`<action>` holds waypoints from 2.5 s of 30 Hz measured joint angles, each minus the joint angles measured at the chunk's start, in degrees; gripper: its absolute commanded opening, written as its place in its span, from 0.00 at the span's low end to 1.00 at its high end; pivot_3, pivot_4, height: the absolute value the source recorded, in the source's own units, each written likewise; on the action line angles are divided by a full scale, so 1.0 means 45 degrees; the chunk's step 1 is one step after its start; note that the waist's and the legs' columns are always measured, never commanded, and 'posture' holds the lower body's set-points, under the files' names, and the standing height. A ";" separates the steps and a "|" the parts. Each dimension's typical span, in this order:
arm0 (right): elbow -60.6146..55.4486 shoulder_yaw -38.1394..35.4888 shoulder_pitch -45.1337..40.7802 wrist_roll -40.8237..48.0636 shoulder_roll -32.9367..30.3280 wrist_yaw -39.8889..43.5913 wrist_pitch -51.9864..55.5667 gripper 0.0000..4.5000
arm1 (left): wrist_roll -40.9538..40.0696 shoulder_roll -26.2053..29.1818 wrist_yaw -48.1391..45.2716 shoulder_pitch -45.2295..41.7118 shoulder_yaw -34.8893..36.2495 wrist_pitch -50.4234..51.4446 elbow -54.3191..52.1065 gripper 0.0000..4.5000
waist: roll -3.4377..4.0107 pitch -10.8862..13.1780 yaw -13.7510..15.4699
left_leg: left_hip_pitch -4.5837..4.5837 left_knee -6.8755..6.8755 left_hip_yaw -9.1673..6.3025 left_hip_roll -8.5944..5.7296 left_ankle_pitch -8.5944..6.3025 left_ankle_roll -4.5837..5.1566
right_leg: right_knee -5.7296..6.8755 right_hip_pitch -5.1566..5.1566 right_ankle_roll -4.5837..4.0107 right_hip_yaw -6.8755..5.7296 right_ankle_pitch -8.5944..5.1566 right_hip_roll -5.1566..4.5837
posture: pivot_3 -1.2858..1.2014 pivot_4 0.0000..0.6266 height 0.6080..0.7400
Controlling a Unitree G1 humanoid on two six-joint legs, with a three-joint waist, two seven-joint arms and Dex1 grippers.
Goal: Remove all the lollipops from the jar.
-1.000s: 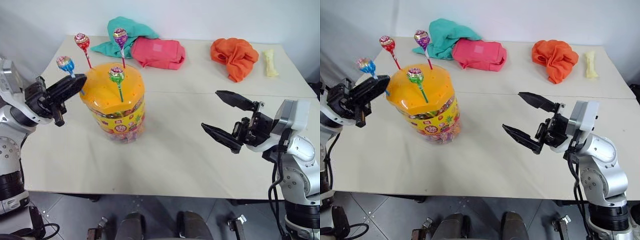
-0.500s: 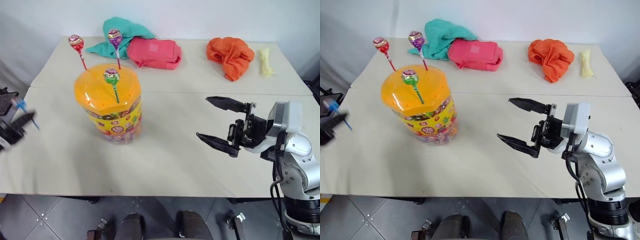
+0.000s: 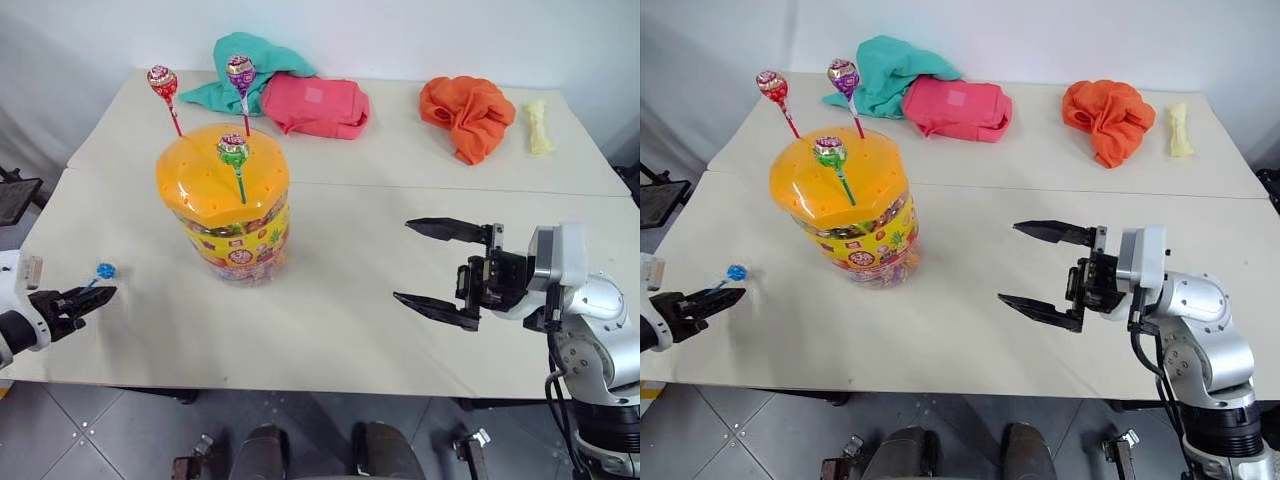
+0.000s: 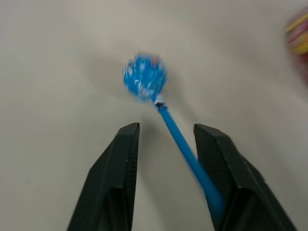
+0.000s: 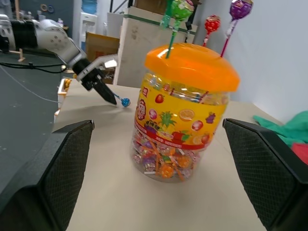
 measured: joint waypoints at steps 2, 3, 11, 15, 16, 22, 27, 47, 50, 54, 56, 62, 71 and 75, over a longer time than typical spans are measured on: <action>-0.0002 -0.0195 0.0003 0.0114 -0.0011 -0.0091 0.0032 1.00 | 0.0106 0.0529 -0.1812 0.0182 0.0531 -0.1167 -0.0020 0.39 | 0.0005 0.0003 0.0003 | 0.0001 -0.0001 0.0024 -0.0003 0.0000 0.0000 | -0.0002 0.0000 -0.0001 0.0001 0.0000 -0.0005 | 0.52 0.24 1.00; -0.0007 -0.0348 0.0001 0.0213 -0.0030 -0.0162 0.0080 1.00 | 0.0086 0.0610 -0.2425 0.0106 0.0687 -0.1540 -0.0037 0.39 | 0.0016 0.0009 0.0005 | 0.0001 -0.0002 0.0038 -0.0004 0.0000 0.0000 | -0.0006 0.0000 -0.0001 0.0002 0.0000 -0.0007 | 0.52 0.24 1.00; -0.0107 -0.1375 -0.0603 0.1342 -0.0017 -0.1685 0.1082 1.00 | -0.0947 -0.1211 -0.3420 -0.6342 -0.0410 -0.2804 0.0340 0.39 | 0.0041 0.0023 0.0372 | -0.0014 0.0044 0.0073 -0.0013 0.0000 0.0002 | 0.0019 0.0013 0.0002 -0.0022 0.0003 -0.0006 | 0.52 0.24 1.00; -0.0277 -0.1374 -0.0871 0.1744 0.0189 -0.2375 0.1563 1.00 | -0.0129 -0.2416 -0.2818 -0.8984 -0.2473 -0.3145 0.1130 0.39 | 0.0017 0.0013 0.0262 | -0.0025 0.0044 0.0106 -0.0018 0.0000 0.0006 | 0.0021 -0.0009 0.0011 -0.0028 0.0008 -0.0004 | 0.52 0.24 1.00; -0.0298 -0.1407 -0.0855 0.1794 0.0188 -0.2462 0.1645 1.00 | -0.0035 -0.2510 -0.2816 -0.9381 -0.2737 -0.3099 0.1427 0.39 | 0.0016 0.0012 0.0149 | -0.0024 0.0026 0.0129 -0.0016 -0.0001 0.0006 | 0.0023 -0.0024 0.0011 -0.0027 0.0008 -0.0006 | 0.52 0.24 1.00; -0.0450 -0.1439 -0.0679 0.1811 0.0186 -0.2722 0.1692 1.00 | 0.0083 -0.3055 -0.2995 -1.0844 -0.3456 -0.2412 0.2285 0.14 | 0.0011 0.0016 -0.0102 | -0.0029 0.0010 0.0152 -0.0006 0.0000 0.0005 | 0.0040 -0.0071 0.0010 -0.0038 0.0008 -0.0007 | 0.52 0.24 1.00; -0.0682 -0.1438 -0.0565 0.1810 0.0234 -0.2930 0.1679 1.00 | 0.0082 -0.3054 -0.2952 -1.0976 -0.3383 -0.2022 0.2462 0.00 | 0.0008 0.0018 -0.0024 | -0.0031 0.0038 0.0150 -0.0006 0.0000 0.0006 | 0.0046 -0.0062 0.0010 -0.0031 0.0008 -0.0014 | 0.52 0.24 1.00; -0.0099 -0.0903 -0.1081 0.1154 0.0015 -0.1284 0.1322 1.00 | 0.0435 0.0761 -0.1185 -0.3685 -0.0725 0.0900 0.0667 0.00 | -0.0013 0.0029 -0.0332 | -0.0019 0.0006 0.0072 -0.0006 -0.0003 0.0009 | 0.0127 -0.0131 0.0009 -0.0003 0.0007 -0.0039 | 0.52 0.24 1.00; 0.0299 -0.0583 -0.1143 0.0753 0.0025 -0.0896 0.1208 1.00 | 0.0409 0.0688 -0.1802 -0.1041 -0.0969 0.2181 -0.0878 0.00 | -0.0013 0.0042 -0.0171 | -0.0041 0.0032 0.0072 0.0003 -0.0005 0.0013 | 0.0123 -0.0133 0.0004 0.0005 0.0004 -0.0038 | 0.52 0.24 1.00; 0.0393 0.0090 -0.1065 0.0200 0.0022 -0.0322 0.0991 1.00 | 0.1138 0.0461 -0.0887 0.0024 -0.1338 0.2504 -0.1610 0.00 | -0.0020 0.0039 0.0059 | -0.0038 0.0042 0.0064 0.0000 -0.0005 0.0014 | 0.0124 -0.0126 -0.0006 0.0014 0.0003 -0.0039 | 0.52 0.24 1.00; 0.0406 0.0175 -0.0986 0.0020 0.0021 -0.0121 0.0916 1.00 | 0.1437 0.0462 -0.0686 0.0235 -0.1411 0.2455 -0.1620 0.06 | -0.0020 0.0039 0.0059 | -0.0039 0.0039 0.0073 -0.0004 -0.0007 0.0015 | 0.0123 -0.0130 -0.0006 0.0016 0.0003 -0.0044 | 0.52 0.24 1.00; 0.0480 0.0355 -0.1034 -0.0186 0.0023 0.0030 0.0852 1.00 | 0.1719 0.0688 -0.0929 0.0434 -0.1313 0.2339 -0.1629 0.41 | -0.0020 0.0039 0.0019 | -0.0039 0.0024 0.0101 0.0001 -0.0006 0.0013 | 0.0128 -0.0154 -0.0006 0.0016 0.0003 -0.0038 | 0.52 0.24 1.00; 0.0533 0.2640 -0.4032 -0.0238 0.1906 -0.1575 0.2590 1.00 | -0.0552 -0.0887 -0.4471 0.0146 0.2363 -0.0748 -0.1671 0.62 | -0.0019 0.0039 -0.0313 | -0.0036 0.0027 0.0150 0.0027 -0.0007 0.0000 | 0.0178 -0.0194 -0.0031 0.0000 0.0002 -0.0035 | 0.52 0.24 1.00; 0.1452 0.3737 -0.5837 -0.0871 0.3159 -0.2247 0.3056 1.00 | -0.1835 -0.1534 -0.5111 0.0445 0.3438 -0.0747 -0.2215 0.62 | -0.0020 0.0038 -0.0378 | -0.0032 0.0030 0.0133 0.0026 -0.0007 0.0001 | 0.0205 -0.0202 -0.0031 -0.0003 0.0002 -0.0044 | 0.52 0.24 1.00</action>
